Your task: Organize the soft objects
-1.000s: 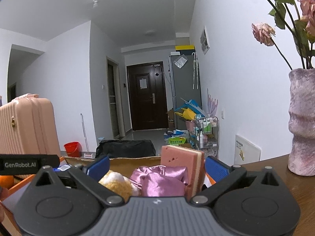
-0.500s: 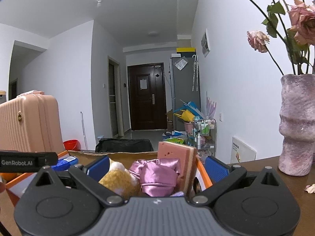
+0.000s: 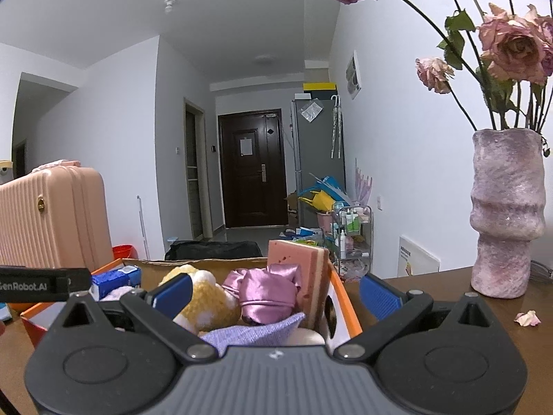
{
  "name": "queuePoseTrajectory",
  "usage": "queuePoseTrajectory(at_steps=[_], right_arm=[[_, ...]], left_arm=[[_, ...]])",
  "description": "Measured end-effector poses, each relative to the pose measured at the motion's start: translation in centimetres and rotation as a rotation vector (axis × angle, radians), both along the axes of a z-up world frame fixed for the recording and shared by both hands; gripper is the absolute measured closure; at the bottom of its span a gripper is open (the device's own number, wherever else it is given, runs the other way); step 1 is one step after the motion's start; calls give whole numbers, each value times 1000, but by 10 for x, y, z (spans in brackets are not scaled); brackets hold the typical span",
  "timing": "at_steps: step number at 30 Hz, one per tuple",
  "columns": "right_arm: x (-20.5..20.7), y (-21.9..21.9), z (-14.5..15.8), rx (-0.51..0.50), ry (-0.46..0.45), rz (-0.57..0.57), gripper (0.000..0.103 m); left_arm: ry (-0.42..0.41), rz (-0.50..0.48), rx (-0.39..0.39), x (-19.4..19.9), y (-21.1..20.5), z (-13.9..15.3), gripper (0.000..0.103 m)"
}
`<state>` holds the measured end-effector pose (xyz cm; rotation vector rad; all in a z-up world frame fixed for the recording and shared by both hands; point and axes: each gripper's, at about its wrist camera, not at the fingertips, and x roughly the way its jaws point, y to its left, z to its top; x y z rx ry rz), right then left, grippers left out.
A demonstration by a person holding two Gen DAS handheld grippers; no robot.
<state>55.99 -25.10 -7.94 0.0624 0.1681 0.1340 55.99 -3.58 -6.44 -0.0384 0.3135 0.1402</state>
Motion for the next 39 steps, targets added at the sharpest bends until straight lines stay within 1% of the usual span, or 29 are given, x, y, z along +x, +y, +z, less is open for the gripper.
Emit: queuePoseTrajectory(at_steps=[8,17,26,35,39], right_arm=[[-24,-6,-1,-10,3,-13,0],[-67,-12,-3,-28,10,-20,0],[-119,-15,-3,-43,24,-36,0],[-176,-15,-2,-45,37,-4,0],[-201,-14,-1,-47,35,6,0]], left_arm=[[9,-2,6,-21,3,-2,0],[26,-8,10,-59,9,-4,0],[39,-17,14,-107,11,-4,0],[36,-28,8,-163,14,-1,0],[34,-51,6,-190,14,-1,0]])
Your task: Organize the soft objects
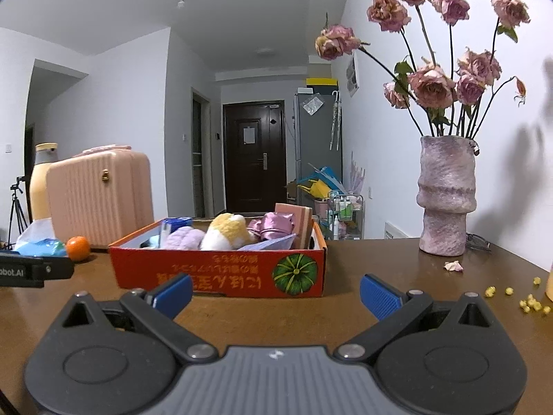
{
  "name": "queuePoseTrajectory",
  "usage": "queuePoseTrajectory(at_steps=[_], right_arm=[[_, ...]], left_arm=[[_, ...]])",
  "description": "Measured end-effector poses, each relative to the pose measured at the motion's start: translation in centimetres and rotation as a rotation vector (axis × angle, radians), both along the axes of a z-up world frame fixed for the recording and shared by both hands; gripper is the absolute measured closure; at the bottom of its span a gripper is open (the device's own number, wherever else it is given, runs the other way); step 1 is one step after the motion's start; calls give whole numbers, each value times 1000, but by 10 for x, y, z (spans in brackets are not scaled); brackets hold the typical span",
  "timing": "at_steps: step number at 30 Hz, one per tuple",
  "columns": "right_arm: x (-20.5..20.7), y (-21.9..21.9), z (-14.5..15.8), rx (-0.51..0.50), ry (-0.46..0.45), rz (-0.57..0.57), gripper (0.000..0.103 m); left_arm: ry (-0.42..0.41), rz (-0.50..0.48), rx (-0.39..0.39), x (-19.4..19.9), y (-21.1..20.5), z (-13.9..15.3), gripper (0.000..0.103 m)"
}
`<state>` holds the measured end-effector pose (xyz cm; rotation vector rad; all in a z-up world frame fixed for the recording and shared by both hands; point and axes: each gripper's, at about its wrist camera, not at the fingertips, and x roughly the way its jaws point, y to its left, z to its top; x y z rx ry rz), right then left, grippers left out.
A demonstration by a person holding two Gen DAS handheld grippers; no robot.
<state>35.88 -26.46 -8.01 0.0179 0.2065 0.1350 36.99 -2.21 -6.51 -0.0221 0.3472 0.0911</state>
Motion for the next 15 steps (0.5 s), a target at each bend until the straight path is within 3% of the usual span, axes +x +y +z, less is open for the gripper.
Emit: queuePoseTrajectory(at_steps=[15], right_arm=[[-91,-2,3,7,-36,14,0]], left_arm=[[-37,-52,-2,-94,-4,6,0]])
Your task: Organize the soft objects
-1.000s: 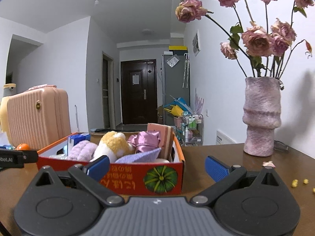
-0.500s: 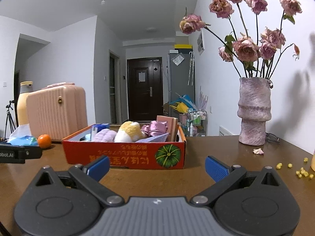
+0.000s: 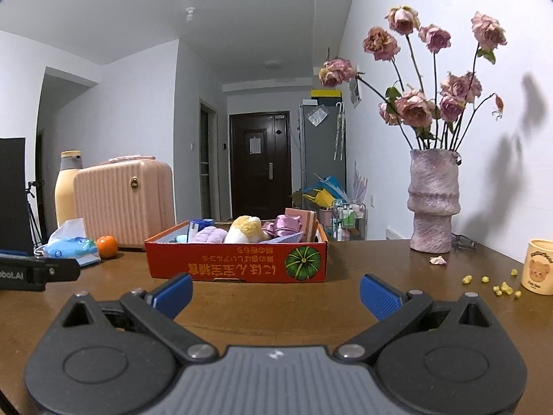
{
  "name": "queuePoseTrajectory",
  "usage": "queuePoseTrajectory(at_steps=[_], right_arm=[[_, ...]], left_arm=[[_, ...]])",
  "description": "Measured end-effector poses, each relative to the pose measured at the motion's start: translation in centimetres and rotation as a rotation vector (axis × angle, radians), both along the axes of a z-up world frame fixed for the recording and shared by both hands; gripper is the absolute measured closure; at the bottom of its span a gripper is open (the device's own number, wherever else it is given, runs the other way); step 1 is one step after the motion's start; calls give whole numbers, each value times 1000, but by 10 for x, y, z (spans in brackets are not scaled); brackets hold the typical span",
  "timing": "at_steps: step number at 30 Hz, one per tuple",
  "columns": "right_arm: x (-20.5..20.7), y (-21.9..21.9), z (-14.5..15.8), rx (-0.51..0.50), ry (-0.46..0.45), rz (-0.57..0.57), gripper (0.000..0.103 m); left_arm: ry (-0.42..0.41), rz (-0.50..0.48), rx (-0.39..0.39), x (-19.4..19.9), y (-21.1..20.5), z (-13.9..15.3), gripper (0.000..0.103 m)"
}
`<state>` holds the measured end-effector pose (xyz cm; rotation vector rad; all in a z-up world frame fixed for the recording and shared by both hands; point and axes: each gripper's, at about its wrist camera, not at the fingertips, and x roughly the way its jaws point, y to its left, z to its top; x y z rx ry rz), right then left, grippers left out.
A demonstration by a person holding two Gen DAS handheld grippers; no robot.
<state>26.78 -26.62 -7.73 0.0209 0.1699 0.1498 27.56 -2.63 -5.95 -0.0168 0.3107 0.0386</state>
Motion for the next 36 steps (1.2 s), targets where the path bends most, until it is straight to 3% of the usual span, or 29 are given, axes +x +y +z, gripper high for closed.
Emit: queuePoseTrajectory(at_steps=[10,20,28,36], right_arm=[[-64,-10,-2,40,-7,9,0],[-120,-7,-9,33,19,41,0],[-149,-4,8,24,-35,42,0],[-160,-3,15,22,-61,46,0]], left_arm=[[16,-40,-28,-58,3,-7,0],[11,-66,3,-104,4,-13,0],[-28,-118,46,-141,-6,-10,0],[-62,-136,60,-154,-12,-6,0]])
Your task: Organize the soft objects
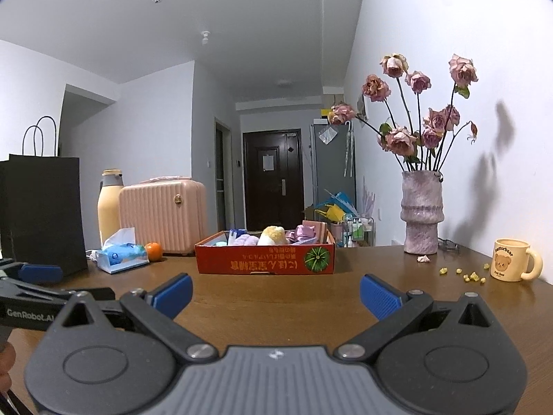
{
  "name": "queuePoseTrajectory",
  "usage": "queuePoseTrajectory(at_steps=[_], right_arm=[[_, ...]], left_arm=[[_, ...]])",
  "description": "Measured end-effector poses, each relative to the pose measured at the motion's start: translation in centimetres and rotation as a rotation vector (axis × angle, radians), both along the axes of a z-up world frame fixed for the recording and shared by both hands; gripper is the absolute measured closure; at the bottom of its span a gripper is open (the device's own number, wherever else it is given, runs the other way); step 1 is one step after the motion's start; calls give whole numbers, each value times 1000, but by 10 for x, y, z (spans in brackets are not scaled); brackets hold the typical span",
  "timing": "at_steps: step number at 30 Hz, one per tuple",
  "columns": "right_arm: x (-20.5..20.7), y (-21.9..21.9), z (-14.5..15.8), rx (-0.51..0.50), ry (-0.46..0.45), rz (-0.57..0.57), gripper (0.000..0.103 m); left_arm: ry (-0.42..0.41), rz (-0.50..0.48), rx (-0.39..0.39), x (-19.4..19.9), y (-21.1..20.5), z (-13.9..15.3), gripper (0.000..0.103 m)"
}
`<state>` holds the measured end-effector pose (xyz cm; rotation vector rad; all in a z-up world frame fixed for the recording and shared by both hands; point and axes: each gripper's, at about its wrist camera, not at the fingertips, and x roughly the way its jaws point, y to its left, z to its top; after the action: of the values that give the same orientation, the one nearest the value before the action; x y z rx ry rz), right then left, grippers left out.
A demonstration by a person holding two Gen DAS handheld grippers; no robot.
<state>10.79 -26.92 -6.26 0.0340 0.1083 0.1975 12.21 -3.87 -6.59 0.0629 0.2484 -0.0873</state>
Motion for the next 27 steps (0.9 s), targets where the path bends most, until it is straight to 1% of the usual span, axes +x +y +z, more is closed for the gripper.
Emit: queuePoseTrajectory(at_steps=[27], right_arm=[[-7,3,3,-11,-20,4,0]], left_arm=[[-24,-11,-12,-9,2,2,0]])
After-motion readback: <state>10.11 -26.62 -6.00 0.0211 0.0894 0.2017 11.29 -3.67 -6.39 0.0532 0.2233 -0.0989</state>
